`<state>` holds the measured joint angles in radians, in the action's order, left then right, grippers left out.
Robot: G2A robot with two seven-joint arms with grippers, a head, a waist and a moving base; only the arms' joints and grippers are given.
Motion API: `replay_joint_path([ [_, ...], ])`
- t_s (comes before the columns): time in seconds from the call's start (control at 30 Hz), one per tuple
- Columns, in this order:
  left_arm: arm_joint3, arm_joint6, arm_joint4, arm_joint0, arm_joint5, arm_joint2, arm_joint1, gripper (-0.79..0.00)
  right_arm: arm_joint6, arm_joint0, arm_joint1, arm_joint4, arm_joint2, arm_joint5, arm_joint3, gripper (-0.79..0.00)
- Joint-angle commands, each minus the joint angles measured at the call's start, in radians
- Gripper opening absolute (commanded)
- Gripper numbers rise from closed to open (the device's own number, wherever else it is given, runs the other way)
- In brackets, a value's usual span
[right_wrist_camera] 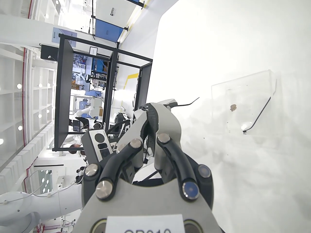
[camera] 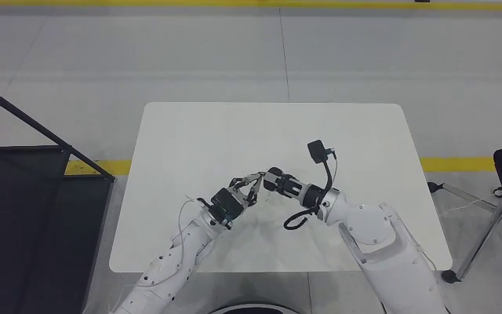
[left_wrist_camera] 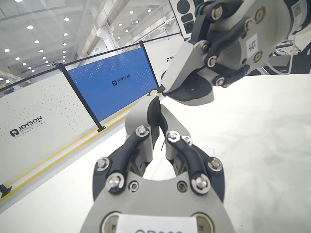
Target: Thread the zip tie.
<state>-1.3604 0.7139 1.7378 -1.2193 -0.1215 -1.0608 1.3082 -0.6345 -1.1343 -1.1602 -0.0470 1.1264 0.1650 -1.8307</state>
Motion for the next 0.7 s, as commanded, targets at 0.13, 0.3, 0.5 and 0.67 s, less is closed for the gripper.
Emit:
replay_joint_path([
  [0.13,0.001,0.005,-0.017,0.001,-0.004,-0.002,0.001,-0.785,0.001,-0.001,-0.001,0.007,0.004,0.0,0.002,-0.453],
  [0.3,-0.001,0.005,-0.109,0.0,-0.058,-0.018,0.003,-0.785,0.004,-0.015,0.001,0.024,0.03,-0.016,-0.005,0.0],
  [0.5,-0.022,-0.024,-0.233,0.003,-0.174,-0.046,0.0,-0.785,-0.008,-0.074,0.014,0.031,0.101,-0.084,-0.034,0.0],
  [0.67,-0.041,-0.083,-0.32,0.004,-0.266,-0.051,0.0,-0.785,-0.021,-0.133,0.025,0.037,0.162,-0.117,-0.053,0.0],
])
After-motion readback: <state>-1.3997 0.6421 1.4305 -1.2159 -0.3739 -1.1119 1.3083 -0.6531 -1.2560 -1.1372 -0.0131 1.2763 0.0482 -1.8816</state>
